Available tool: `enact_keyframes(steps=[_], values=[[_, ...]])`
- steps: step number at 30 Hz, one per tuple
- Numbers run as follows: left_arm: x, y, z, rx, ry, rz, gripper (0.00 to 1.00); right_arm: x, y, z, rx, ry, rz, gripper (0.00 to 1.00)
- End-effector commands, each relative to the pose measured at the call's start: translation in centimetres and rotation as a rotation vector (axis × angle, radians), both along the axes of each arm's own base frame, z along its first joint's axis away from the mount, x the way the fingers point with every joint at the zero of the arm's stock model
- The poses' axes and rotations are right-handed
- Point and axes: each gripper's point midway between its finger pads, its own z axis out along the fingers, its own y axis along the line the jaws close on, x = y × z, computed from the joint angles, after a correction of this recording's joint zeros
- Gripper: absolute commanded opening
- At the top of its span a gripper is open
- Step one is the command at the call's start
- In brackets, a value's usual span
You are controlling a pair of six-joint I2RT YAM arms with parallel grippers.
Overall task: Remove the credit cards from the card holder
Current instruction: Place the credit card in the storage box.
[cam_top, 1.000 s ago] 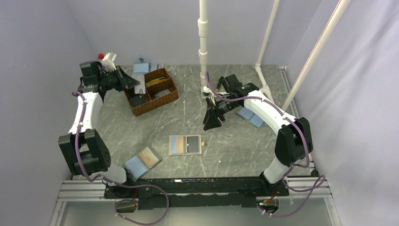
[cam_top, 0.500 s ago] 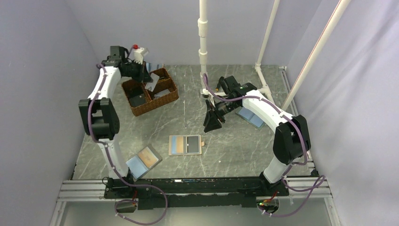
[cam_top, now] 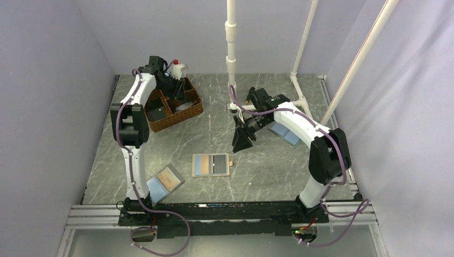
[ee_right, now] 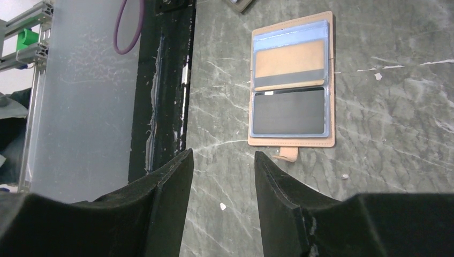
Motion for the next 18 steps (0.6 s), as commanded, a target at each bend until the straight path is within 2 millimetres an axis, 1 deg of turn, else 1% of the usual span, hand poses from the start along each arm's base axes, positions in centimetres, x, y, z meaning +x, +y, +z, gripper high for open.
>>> enact_keyframes(steps=[1,4,5,7,8,9,11,13,15,16,17,18], values=[[2.5,0.9,1.6,0.138,-0.099,0.094,0.39,0.6,0.4,1.4,0.051,-0.053,0.018,0.48],[4.0,2.9,4.1,0.216,-0.167,0.225,0.40,0.7,0.3,1.7,0.049,-0.066,0.012,0.48],[4.2,3.5,6.4,0.226,-0.221,0.269,0.40,0.7,0.3,1.7,0.049,-0.073,0.008,0.48],[4.1,4.2,9.7,0.219,-0.311,0.335,0.44,0.8,0.2,1.8,0.044,-0.087,0.001,0.48],[3.6,4.4,11.6,0.206,-0.358,0.366,0.48,0.8,0.2,1.9,0.043,-0.094,-0.001,0.48],[2.9,4.4,13.0,0.176,-0.384,0.391,0.52,0.9,0.1,1.9,0.040,-0.102,-0.004,0.48],[0.8,4.0,15.6,0.114,-0.440,0.414,0.62,0.9,0.1,2.1,0.039,-0.122,-0.007,0.47],[-2.1,3.3,17.3,0.014,-0.467,0.420,0.74,0.8,0.0,2.1,0.036,-0.147,-0.007,0.47],[-5.4,2.5,17.7,-0.137,-0.435,0.438,0.87,0.6,0.0,2.3,0.033,-0.183,-0.004,0.47],[-7.0,2.2,17.9,-0.227,-0.414,0.446,0.91,0.6,0.1,2.2,0.032,-0.202,-0.002,0.48],[-8.6,1.8,17.6,-0.318,-0.366,0.456,0.95,0.4,0.2,2.2,0.034,-0.218,0.002,0.48],[-10.1,2.2,17.7,-0.395,-0.329,0.482,0.99,0.3,0.3,2.1,0.036,-0.236,0.006,0.48]])
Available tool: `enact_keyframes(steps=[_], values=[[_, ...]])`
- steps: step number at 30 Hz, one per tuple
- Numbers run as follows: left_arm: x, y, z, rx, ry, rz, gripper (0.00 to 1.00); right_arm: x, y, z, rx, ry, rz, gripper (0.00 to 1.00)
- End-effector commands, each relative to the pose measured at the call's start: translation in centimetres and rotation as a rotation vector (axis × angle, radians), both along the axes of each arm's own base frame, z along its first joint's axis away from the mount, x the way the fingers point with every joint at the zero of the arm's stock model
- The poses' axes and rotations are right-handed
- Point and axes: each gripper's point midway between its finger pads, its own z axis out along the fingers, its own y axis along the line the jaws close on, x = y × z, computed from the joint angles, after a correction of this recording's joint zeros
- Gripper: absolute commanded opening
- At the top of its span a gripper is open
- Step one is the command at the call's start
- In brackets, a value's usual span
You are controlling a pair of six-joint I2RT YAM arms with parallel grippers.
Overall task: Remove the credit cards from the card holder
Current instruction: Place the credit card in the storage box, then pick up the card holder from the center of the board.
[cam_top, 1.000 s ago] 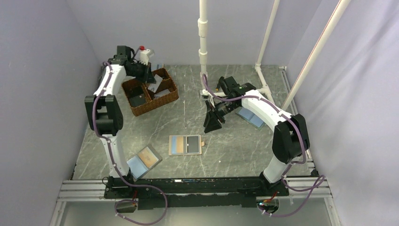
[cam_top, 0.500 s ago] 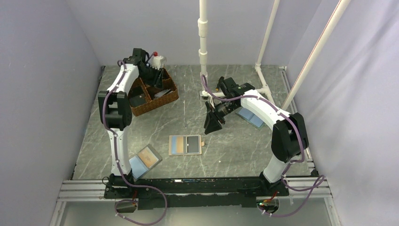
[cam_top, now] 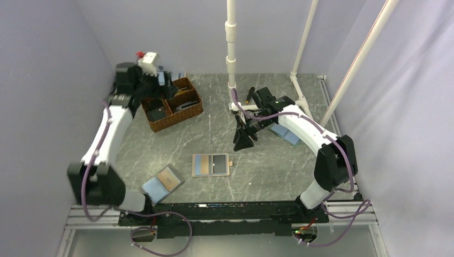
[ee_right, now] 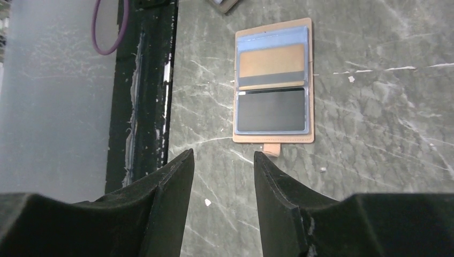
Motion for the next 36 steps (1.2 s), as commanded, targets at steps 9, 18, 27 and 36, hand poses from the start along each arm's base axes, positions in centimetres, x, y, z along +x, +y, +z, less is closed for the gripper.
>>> enact_keyframes(steps=[9,18,27,36], values=[[-16.1,-4.3,-2.4,-0.752,0.292,-0.025,0.91,-1.5,2.8,-1.9,0.007,-0.256,0.057,0.40],[-22.8,-7.0,-8.4,-0.840,0.493,0.056,0.82,-0.4,6.3,-5.4,-0.146,-0.155,-0.083,0.19],[-23.7,-9.8,-12.0,-0.864,0.522,0.049,0.60,-0.6,8.2,-7.8,-0.186,0.053,-0.161,0.06],[-22.8,-10.9,-15.0,-0.788,0.565,0.059,0.56,-1.2,8.7,-9.8,-0.217,0.164,-0.169,0.03]])
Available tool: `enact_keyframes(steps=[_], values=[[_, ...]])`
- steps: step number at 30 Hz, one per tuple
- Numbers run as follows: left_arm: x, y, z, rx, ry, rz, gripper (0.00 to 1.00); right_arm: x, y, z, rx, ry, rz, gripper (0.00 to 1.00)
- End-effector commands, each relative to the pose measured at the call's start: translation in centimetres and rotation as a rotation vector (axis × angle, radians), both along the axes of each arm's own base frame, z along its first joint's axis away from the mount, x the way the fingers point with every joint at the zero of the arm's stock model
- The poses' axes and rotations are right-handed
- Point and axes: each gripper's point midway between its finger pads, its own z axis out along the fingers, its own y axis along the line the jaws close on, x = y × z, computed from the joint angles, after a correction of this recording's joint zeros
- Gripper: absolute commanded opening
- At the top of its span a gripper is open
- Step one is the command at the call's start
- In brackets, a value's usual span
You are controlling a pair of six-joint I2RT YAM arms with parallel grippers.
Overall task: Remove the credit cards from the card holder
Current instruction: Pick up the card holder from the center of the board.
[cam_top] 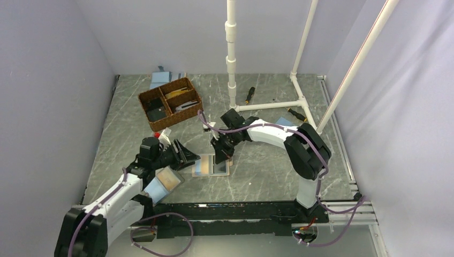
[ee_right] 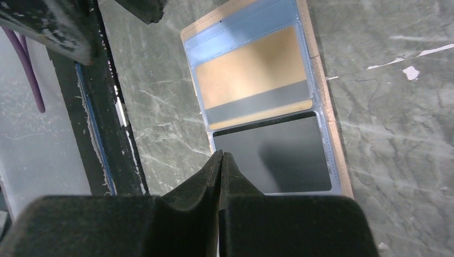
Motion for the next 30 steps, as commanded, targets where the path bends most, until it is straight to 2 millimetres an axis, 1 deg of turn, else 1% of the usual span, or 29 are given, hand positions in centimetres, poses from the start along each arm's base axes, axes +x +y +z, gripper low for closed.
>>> enact_keyframes(steps=[1,3,7,12,17,21,30], values=[[1.5,-0.1,-0.1,0.029,-0.055,0.027,0.54,0.5,1.7,1.2,0.049,0.021,-0.012,0.03],[1.6,0.2,-1.0,0.062,-0.038,0.052,0.53,0.6,1.7,0.9,0.044,0.033,-0.020,0.03],[1.5,0.6,-2.0,0.103,-0.026,0.072,0.53,1.1,1.7,0.0,0.010,0.041,-0.060,0.03],[1.6,0.3,-3.1,0.130,-0.013,0.041,0.55,1.2,1.5,-0.9,-0.018,0.071,-0.085,0.03],[1.8,-0.5,-4.1,0.116,0.007,0.005,0.57,1.3,1.4,-1.1,-0.016,0.088,-0.101,0.03],[1.8,-1.2,-4.7,0.101,0.023,-0.018,0.57,1.1,1.3,-1.8,-0.027,0.124,-0.103,0.03],[1.2,-1.1,-6.6,0.145,0.099,-0.015,0.61,1.4,0.9,-2.7,-0.058,0.145,-0.121,0.03]])
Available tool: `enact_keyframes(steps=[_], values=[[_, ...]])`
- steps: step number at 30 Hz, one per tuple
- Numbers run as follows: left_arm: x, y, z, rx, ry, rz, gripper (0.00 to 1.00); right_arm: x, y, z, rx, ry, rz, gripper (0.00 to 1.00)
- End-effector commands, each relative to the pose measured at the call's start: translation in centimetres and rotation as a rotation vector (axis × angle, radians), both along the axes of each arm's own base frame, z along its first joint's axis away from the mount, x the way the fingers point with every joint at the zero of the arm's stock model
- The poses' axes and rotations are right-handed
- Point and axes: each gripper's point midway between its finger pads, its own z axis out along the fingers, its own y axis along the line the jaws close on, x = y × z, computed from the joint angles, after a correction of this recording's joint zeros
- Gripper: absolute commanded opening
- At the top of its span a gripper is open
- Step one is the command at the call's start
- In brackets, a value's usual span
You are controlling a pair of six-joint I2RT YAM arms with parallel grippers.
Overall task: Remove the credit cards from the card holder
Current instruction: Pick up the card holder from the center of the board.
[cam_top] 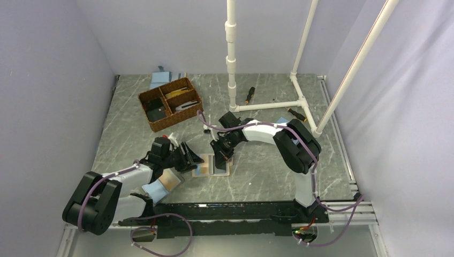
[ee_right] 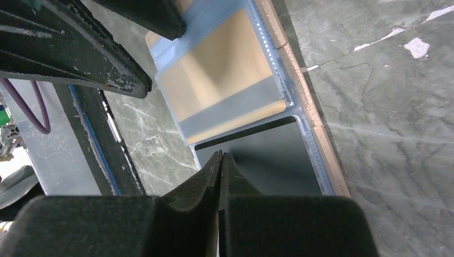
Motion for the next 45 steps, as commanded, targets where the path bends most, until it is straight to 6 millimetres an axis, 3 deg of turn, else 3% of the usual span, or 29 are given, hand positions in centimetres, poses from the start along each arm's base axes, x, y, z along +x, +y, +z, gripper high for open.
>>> enact_keyframes(steps=[1,8,28,42,45], values=[[-0.1,-0.3,-0.4,0.017,0.003,-0.018,0.62,1.3,0.6,0.8,0.025,-0.016,-0.018,0.03],[-0.4,-1.7,-0.6,-0.009,0.016,-0.053,0.61,1.3,0.4,0.3,0.006,0.004,-0.024,0.03],[-0.2,-3.2,2.6,-0.087,-0.065,-0.068,0.54,1.4,0.3,0.3,0.004,0.022,-0.027,0.03],[-0.2,-4.1,2.2,-0.106,-0.061,-0.092,0.51,1.6,0.3,1.2,0.023,0.027,-0.031,0.03],[-0.1,-4.1,2.0,-0.105,-0.057,-0.092,0.41,1.9,0.2,2.0,0.045,0.027,-0.030,0.03]])
